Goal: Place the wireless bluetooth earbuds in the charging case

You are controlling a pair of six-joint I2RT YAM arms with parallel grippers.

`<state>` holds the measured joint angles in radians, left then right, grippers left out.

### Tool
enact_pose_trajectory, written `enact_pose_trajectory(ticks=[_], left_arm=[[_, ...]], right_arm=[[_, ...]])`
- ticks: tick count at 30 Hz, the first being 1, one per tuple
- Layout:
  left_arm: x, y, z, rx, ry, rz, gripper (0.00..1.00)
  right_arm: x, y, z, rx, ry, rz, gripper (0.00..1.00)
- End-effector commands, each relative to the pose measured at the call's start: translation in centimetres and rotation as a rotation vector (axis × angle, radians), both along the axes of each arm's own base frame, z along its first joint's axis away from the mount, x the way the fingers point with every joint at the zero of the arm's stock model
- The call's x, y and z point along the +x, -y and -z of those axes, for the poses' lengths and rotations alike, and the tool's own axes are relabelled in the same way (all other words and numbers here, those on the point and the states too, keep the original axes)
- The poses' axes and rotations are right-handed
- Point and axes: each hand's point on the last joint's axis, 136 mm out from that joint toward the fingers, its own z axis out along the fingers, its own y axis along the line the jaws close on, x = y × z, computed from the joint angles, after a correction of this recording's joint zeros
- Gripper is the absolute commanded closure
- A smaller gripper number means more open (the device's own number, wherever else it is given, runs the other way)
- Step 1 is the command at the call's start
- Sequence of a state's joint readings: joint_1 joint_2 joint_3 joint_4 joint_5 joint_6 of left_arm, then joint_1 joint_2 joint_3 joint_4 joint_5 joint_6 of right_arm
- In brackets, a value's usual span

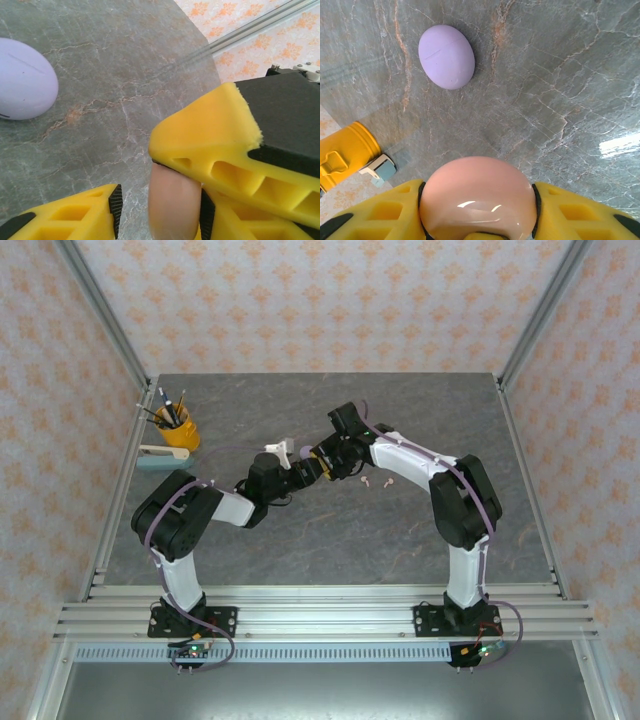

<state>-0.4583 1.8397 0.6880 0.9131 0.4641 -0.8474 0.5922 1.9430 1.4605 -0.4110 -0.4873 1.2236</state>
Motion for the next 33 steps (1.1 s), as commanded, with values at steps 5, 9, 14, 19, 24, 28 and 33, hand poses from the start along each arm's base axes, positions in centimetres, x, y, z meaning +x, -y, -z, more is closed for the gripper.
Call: enact_pose_trajectory(ticks=[5,9,14,19,24,28,33], left_arm=[[1.8,0.6,-1.9,-0.036,0.062,-0.023,0.67],[1.8,0.8,-1.9,-0.039,0.062,-0.014,0.78],[1.7,1.0,-2.1,-0.041,0.057,-0.001,0.91],[1.1,1.2,-2.4,-0.025,0.045,0.031,0.97],[-0.3,1.5,-3.7,0.019,0.052,0.098,1.0],[-1.9,1.8,-5.9,0.078,0.08,0.203,1.0],[-3.3,1.2,-8.8,0.097,0.107,0.312,1.0]], right_arm=[[-0.8,0.3,-1.6,0.021,0.009,-0.003,0.53],[-0.9,0.3,-1.6,0.028,0.007,-0.005,0.53],[-0.6,0.8,-2.5,0.043,0.035,0.006,0.42],[1.1,3.5,-5.5,0.057,0.123,0.04,0.28],[2.1,8.3,-9.3,0.038,0.259,0.048,0.27],[2.2,10.9,-10.8,0.009,0.41,-0.062,0.27],[0.1,10.4,-13.2,0.007,0.706,-0.332,0.27]])
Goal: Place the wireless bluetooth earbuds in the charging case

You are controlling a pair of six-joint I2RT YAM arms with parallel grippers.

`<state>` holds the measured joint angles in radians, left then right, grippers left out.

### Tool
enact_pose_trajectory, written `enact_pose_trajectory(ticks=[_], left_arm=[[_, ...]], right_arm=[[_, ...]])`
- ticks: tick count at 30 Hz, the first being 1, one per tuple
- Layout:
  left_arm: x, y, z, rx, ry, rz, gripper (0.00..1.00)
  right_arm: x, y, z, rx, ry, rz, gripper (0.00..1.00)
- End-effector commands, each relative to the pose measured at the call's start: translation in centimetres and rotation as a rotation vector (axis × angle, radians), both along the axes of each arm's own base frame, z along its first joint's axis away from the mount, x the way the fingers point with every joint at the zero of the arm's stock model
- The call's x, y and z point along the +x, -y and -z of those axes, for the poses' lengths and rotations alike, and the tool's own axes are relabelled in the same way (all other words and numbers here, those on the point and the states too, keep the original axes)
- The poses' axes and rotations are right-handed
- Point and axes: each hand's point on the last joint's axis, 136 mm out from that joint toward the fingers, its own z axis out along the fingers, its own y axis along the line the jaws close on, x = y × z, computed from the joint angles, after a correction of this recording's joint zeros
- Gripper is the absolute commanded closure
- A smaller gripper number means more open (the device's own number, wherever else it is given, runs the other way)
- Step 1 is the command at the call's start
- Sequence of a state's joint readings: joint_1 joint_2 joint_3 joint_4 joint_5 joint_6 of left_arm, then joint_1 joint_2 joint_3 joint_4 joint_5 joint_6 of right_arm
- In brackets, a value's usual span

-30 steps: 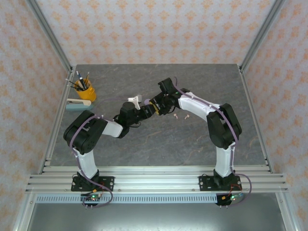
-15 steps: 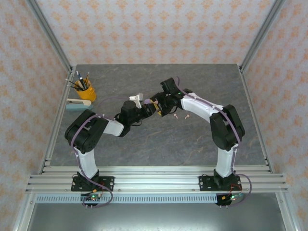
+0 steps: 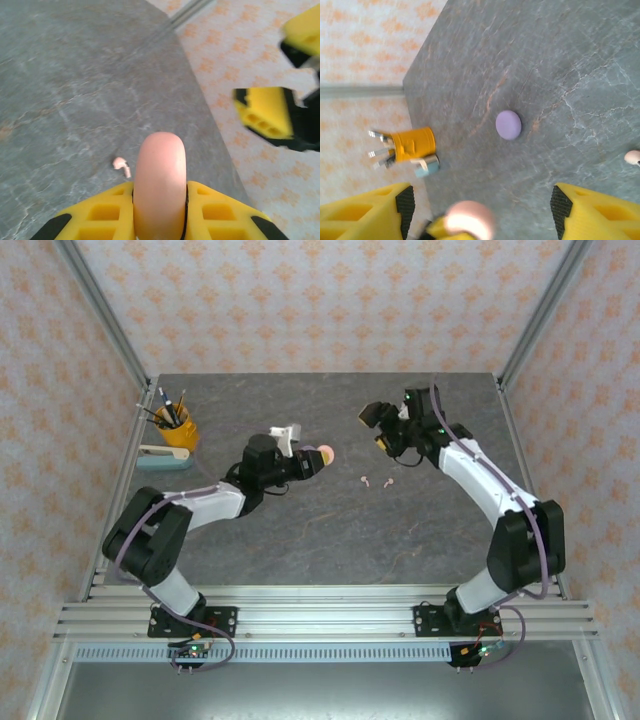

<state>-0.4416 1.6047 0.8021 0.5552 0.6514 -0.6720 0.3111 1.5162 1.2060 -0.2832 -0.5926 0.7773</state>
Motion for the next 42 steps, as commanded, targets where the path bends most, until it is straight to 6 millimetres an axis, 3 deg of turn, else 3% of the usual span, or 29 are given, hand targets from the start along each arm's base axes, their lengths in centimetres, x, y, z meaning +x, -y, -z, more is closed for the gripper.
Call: enact_pose_trajectory(ticks=[1,7,15,32,42], left_arm=[[-1.2,-0.4,-1.8,0.032,0.017,0.116,1.0],[-1.8,-0.6,-4.5,0.019,0.025,0.218,1.0],[-2.2,-0.2,-5.5,0.026,0.014,0.274,1.0],[-2.2,-0.1,-5.8,0.014,0.016,0.272,1.0],[-2.7,0.0,-8.2,-0.026,0.066,0.281,1.0]], right_arm=[[-2.0,-1.7,-1.9,-0.039,0.251,-0.247,0.27],[-4.5,-3.4,-2.4,0.085,0.344,-0.358,0.27],[-5.4,-6.0,-1.2,0.1,0.33,-0.413,0.29],[-4.2,-8.3,0.6,0.122,0.284,-0.425,0.33],[-2.1,-8.7,5.3,0.098,0.172,-0.366,0.38]])
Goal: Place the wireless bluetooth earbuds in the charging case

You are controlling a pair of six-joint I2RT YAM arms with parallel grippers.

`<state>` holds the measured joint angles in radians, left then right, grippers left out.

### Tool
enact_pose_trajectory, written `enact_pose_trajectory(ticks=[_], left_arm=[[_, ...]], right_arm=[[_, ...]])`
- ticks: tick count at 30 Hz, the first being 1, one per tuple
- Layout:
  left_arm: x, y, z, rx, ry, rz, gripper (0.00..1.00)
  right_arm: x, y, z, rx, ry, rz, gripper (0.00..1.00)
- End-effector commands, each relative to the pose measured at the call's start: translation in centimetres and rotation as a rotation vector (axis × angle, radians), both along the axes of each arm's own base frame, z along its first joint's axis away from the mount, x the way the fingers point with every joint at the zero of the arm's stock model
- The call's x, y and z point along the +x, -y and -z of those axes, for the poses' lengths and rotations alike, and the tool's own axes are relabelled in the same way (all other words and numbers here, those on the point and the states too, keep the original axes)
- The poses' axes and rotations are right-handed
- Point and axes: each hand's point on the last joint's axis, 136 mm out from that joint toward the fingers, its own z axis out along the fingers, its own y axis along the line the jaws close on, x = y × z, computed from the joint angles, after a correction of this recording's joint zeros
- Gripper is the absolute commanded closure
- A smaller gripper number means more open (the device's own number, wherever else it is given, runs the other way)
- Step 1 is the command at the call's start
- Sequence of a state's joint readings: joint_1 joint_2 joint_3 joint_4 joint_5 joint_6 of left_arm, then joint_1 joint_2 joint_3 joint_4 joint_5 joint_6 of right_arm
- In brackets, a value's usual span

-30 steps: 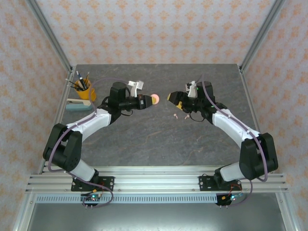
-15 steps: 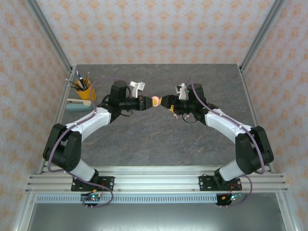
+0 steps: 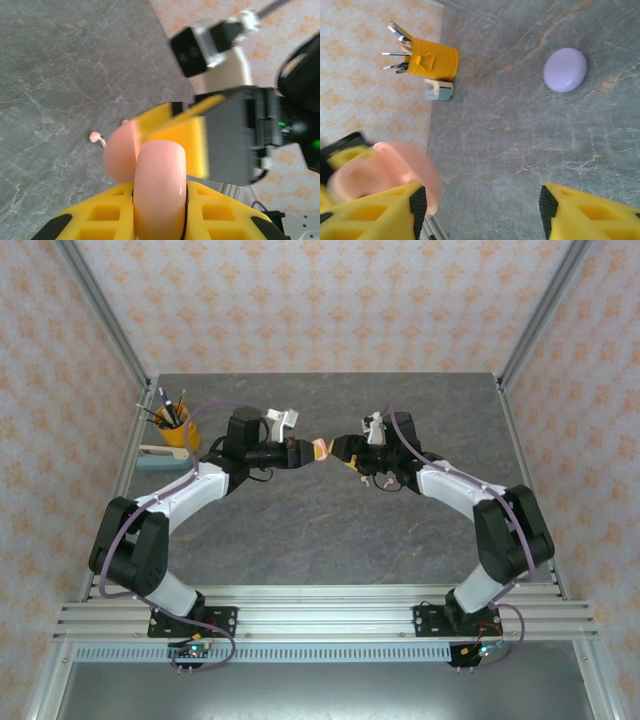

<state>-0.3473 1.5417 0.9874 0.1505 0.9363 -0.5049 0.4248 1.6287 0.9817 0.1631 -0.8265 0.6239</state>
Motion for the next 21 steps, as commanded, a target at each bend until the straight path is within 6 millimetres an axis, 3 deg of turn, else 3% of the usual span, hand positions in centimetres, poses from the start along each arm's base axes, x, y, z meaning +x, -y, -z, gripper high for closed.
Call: enact_pose_trajectory(ticks=[1,4,8,11,16,21], left_arm=[[-1.0,0.9,-4.7,-0.074,0.112,0.061,1.0],[-1.2,0.8,-4.9,-0.07,0.119,0.062,1.0],[-1.4,0.7,-4.5,-0.062,0.121,0.063,1.0],[-1.3,0.7,-4.5,-0.068,0.123,0.063,1.0],[-1.3,1.0,-4.9,-0.081,0.127,0.082,1.0],[-1.4,1.3,-5.2,-0.093,0.128,0.108,1.0]], right_arm=[[1.3,-0.8,0.2,0.007,0.004,0.017,0.39],[1.3,-0.2,0.1,-0.018,0.007,0.025,0.39],[0.5,2.4,-0.1,-0.047,0.011,0.055,0.4],[-0.3,3.9,-1.6,-0.004,0.035,0.054,0.4],[-2.4,3.0,-4.6,0.06,0.083,-0.081,0.41],[-3.0,2.4,-6.3,0.083,0.103,-0.155,0.47]])
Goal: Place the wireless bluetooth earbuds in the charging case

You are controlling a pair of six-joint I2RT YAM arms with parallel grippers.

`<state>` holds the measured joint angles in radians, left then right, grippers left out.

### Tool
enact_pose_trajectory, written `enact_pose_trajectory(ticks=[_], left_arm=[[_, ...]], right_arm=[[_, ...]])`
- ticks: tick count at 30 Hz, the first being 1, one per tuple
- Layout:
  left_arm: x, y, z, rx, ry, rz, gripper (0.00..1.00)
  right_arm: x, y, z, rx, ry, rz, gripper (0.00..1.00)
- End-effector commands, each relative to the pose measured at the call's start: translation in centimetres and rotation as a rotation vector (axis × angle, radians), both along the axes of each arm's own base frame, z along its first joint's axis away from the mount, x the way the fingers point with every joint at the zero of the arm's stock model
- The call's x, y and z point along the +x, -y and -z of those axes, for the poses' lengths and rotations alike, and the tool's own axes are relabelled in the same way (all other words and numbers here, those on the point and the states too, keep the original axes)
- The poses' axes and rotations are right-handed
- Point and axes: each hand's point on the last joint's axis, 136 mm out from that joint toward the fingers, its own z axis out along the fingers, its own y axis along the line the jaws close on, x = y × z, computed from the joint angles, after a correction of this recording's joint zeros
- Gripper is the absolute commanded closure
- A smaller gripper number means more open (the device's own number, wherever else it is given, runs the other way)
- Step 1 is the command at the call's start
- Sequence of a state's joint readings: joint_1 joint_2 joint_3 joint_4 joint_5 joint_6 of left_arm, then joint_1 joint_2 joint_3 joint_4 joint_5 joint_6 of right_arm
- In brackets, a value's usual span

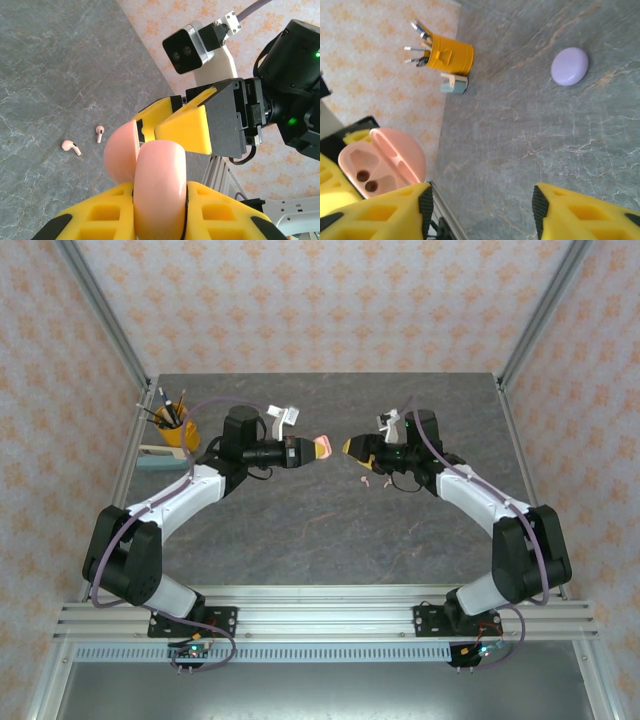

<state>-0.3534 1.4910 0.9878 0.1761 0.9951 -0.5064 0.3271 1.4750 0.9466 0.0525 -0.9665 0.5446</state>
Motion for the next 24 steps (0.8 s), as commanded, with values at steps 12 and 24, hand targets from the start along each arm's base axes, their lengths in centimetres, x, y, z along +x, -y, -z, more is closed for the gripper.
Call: enact_pose_trajectory(ticks=[12,24], left_arm=[[0.0,1.2,-2.5,-0.052,0.067,0.077,1.0],[0.1,1.4,-2.7,-0.052,0.068,0.081,1.0]], right_arm=[[-0.1,-1.9,-4.0,0.074,0.068,-0.137,0.56],[-0.4,-3.5,-3.9,0.072,0.064,-0.175,0.58]])
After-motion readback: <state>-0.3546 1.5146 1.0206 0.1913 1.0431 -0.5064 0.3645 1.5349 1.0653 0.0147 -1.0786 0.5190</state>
